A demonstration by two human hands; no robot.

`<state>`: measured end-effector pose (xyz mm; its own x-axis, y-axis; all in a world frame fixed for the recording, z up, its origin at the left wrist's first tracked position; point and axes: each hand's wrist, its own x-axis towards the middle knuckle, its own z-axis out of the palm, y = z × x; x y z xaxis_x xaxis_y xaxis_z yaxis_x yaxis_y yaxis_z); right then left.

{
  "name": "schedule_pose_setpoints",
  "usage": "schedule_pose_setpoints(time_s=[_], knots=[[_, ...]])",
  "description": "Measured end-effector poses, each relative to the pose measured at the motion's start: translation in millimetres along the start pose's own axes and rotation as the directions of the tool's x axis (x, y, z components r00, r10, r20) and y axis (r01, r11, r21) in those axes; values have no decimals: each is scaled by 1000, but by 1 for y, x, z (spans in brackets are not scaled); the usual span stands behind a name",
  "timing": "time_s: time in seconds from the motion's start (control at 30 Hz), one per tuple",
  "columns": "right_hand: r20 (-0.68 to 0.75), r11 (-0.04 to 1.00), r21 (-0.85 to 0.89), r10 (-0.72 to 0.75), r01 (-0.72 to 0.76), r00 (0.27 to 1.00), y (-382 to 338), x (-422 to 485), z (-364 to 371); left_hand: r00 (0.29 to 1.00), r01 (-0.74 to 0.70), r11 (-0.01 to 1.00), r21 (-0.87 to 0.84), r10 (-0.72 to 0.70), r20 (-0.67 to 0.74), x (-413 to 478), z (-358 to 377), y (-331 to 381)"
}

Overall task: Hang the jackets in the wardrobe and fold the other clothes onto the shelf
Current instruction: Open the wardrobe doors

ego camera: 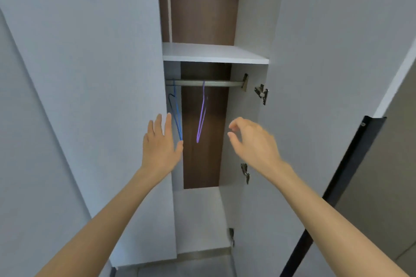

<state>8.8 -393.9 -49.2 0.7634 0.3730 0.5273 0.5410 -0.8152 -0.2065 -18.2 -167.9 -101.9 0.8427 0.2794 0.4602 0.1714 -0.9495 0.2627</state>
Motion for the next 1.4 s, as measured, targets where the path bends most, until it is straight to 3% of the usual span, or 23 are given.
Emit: schedule_pose_setpoints(time_s=[0.3,0.47,0.67,1.07,1.4], knots=[[58,991,111,-85,78,995,-71,144,115,991,126,970,208,-131,8,86,32,-102],[44,977,206,-72,61,996,-97,205,159,994,105,960,259,-96,-48,121,62,-141],[81,877,480,-31,-11,996,-103,242,183,994,6,975,224,20,-110,132,80,-170],[118,924,376,-121,68,986,-93,225,160,998,52,981,186,-46,-38,109,77,-144],[97,864,438,-320,248,942,-124,136,110,986,166,972,164,-167,-7,25,38,-118]])
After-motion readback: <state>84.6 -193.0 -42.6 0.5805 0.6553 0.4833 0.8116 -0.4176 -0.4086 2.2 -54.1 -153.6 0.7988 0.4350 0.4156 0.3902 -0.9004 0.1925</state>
